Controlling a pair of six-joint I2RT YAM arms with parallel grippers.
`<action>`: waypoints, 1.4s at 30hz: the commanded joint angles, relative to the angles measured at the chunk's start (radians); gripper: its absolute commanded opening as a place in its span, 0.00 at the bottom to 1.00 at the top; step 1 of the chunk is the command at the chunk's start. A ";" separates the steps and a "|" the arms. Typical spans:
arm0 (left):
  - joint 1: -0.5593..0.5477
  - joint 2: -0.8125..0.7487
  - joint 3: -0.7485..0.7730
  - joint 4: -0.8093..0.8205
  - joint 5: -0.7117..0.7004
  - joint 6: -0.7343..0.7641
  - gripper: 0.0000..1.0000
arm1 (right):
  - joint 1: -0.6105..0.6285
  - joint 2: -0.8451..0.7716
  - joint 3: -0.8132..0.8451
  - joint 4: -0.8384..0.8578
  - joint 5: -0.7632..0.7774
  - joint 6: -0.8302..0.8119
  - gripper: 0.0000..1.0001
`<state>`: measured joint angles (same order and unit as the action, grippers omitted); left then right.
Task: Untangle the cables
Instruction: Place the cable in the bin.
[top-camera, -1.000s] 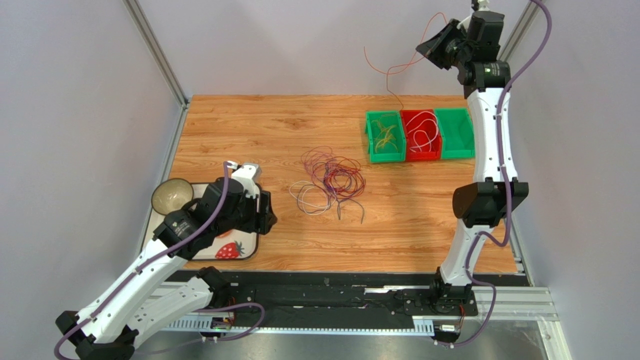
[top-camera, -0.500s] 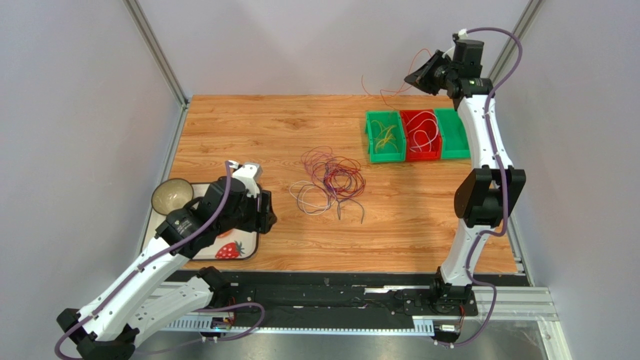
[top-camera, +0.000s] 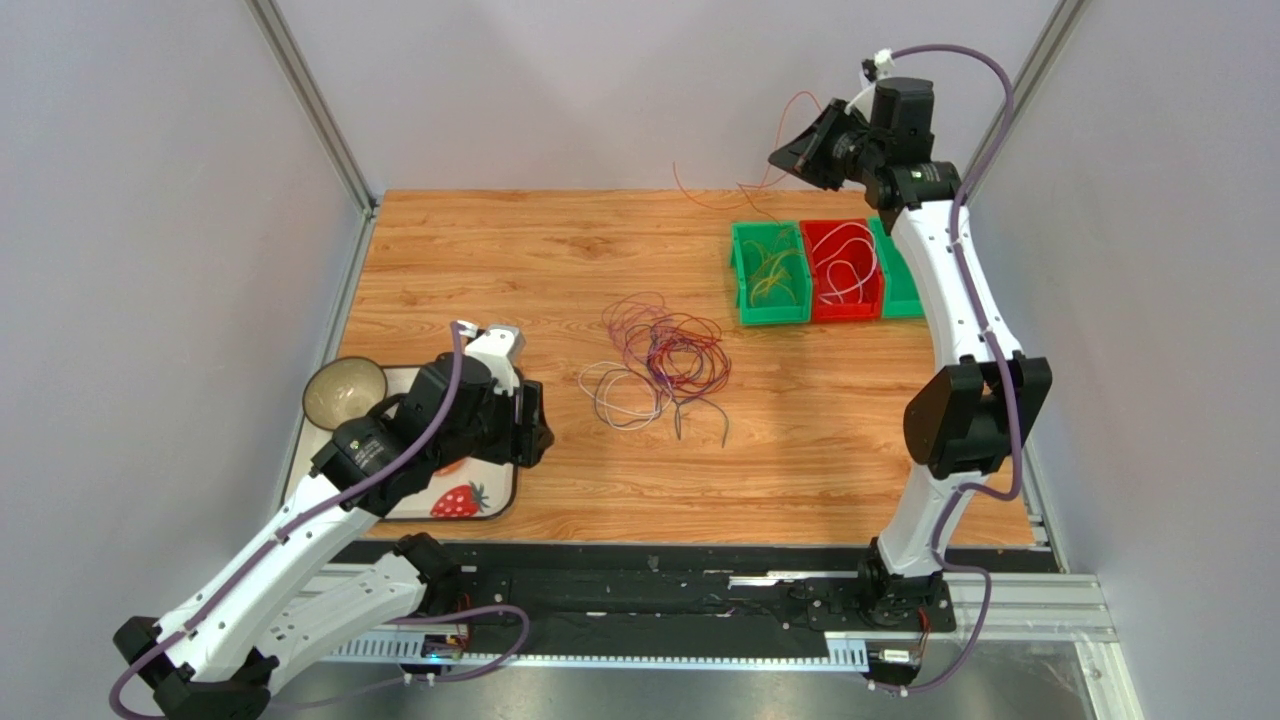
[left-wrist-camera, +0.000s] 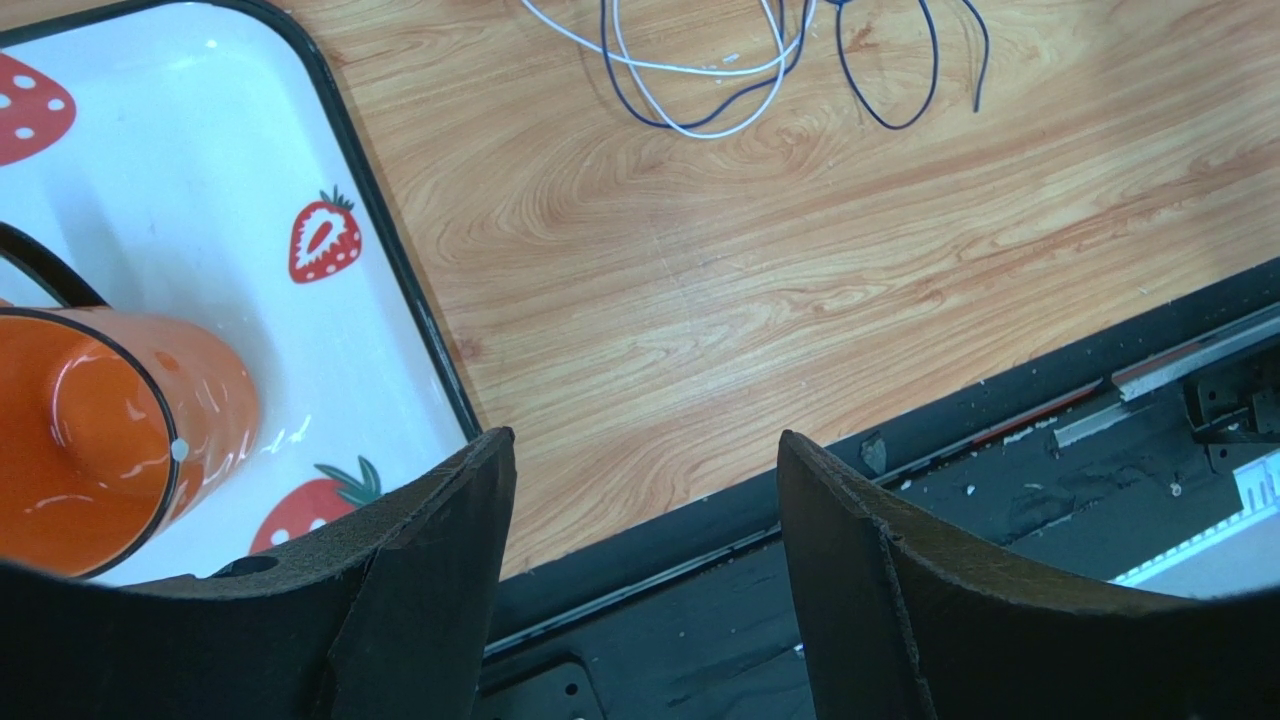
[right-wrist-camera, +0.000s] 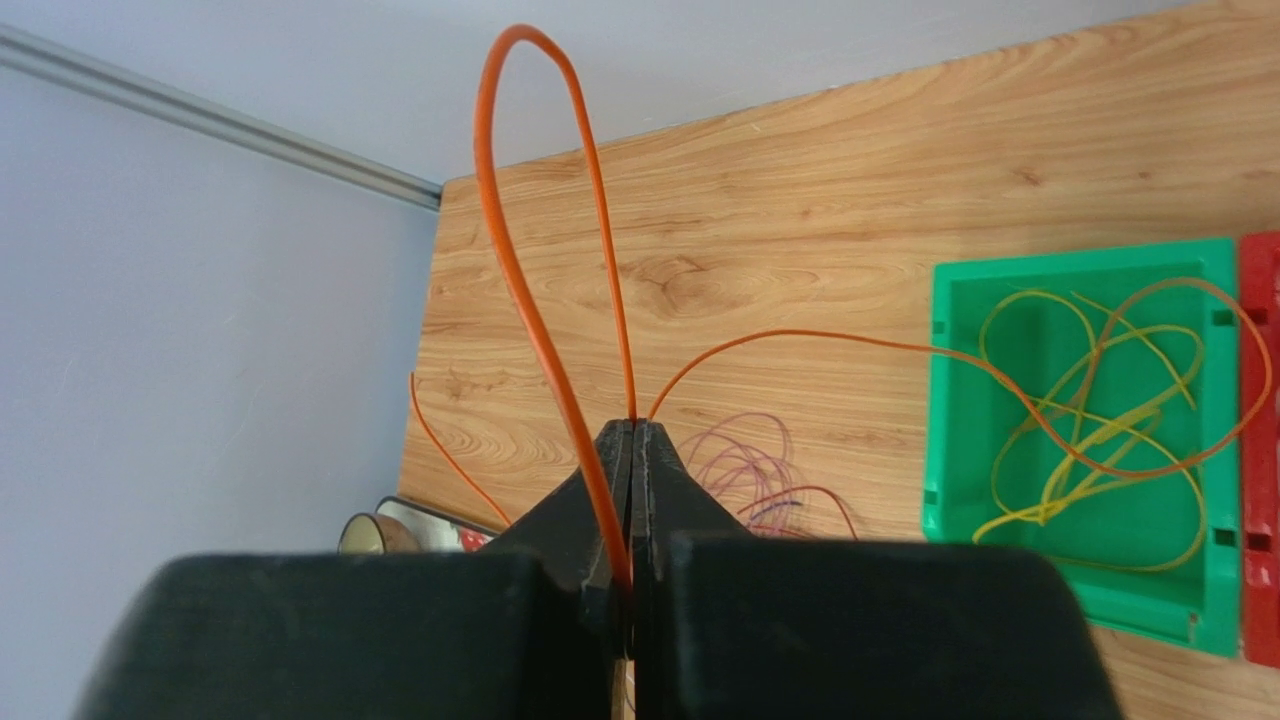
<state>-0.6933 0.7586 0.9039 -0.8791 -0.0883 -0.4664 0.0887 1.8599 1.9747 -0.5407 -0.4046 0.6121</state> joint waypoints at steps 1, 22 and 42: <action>0.002 -0.011 0.001 0.008 -0.010 -0.008 0.73 | 0.026 -0.048 0.056 0.001 0.027 -0.034 0.00; 0.003 -0.018 0.000 0.011 -0.010 -0.008 0.73 | -0.030 -0.062 -0.227 0.073 0.078 -0.025 0.00; 0.003 0.001 0.001 0.008 -0.011 -0.009 0.73 | -0.018 0.019 -0.244 -0.024 0.445 -0.173 0.00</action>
<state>-0.6933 0.7551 0.9039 -0.8791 -0.0906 -0.4671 0.0544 1.8637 1.7000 -0.5457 -0.1318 0.4919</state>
